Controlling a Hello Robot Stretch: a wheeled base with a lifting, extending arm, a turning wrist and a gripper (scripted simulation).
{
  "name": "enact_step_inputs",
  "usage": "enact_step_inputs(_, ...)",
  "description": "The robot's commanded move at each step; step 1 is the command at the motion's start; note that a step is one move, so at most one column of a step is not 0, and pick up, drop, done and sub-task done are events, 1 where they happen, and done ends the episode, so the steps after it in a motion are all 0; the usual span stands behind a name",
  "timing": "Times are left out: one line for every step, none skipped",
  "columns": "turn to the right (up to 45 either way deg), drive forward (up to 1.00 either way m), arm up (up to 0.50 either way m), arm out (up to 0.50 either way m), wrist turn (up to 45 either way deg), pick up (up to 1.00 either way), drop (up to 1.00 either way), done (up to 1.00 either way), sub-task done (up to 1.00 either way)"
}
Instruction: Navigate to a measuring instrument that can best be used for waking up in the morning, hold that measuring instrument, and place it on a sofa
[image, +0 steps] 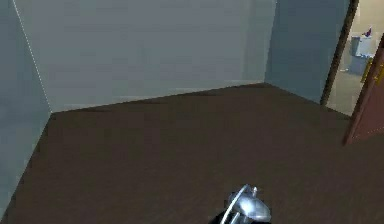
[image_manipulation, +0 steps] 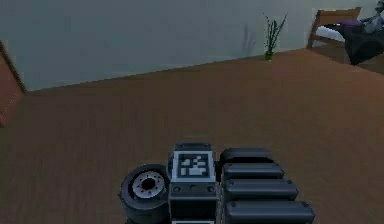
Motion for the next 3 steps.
enact_step_inputs(27.0, 0.00, 0.00, 0.00, 0.0, 0.00, 0.00, 0.00, 0.00)
enact_step_inputs(0.0, 1.00, 0.00, 0.00, 0.0, 0.00, 0.00, 0.00, 0.00)
enact_step_inputs(0.0, 1.00, 0.00, 0.00, 0.0, 0.00, 0.00, 0.00, 0.00)
